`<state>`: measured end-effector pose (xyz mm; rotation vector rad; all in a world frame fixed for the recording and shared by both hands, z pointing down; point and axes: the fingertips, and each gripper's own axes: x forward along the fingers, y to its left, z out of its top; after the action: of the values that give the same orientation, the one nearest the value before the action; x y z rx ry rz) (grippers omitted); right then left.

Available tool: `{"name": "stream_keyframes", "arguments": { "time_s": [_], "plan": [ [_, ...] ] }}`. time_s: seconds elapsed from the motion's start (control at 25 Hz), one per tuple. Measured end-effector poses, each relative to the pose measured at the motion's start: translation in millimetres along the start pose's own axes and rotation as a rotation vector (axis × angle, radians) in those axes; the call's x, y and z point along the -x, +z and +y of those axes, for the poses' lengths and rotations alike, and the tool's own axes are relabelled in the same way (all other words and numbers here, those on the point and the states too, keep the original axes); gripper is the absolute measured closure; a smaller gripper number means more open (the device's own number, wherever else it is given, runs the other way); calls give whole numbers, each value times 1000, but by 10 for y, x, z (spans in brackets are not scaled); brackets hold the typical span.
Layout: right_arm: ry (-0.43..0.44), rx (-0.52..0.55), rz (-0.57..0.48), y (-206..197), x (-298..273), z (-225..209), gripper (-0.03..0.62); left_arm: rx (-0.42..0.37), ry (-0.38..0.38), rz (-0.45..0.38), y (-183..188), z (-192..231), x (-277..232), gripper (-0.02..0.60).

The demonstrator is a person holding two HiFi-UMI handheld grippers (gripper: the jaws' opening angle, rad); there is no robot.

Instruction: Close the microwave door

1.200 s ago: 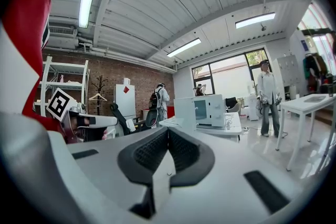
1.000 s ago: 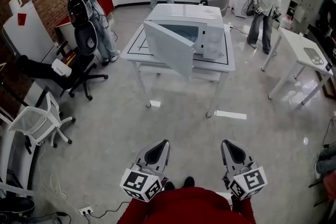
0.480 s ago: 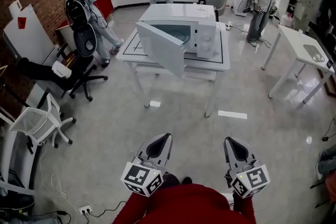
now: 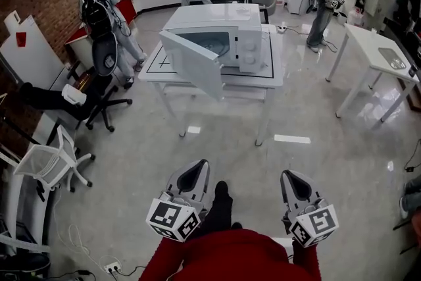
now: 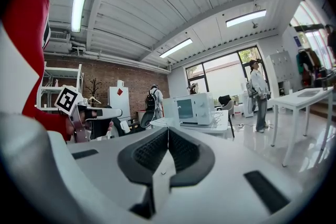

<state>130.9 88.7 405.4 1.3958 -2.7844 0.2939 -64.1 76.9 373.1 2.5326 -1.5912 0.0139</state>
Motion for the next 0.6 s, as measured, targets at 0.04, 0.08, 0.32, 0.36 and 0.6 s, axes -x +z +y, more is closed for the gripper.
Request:
{"name": "stream_keyframes", "arguments": {
  "time_s": [0.04,0.08,0.32,0.36,0.6],
  "plan": [
    [-1,0,4,-4,-29,-18,580,-1,-2,1,4,21,-41,571],
    [-2,-1,8,-6,-68,-37,580,-3,-3,3,4,48,-90,571],
    [-9,3,35,-19,-417,-207,580,5,-5,13,-26,327,-476,571],
    [-10,5,36,0,-487,-244,580,4,-2,10,-7,394,-562,571],
    [-47,24,5,192,-961,-581,580,-12,19,61,28,841,-1222,569]
  ]
}}
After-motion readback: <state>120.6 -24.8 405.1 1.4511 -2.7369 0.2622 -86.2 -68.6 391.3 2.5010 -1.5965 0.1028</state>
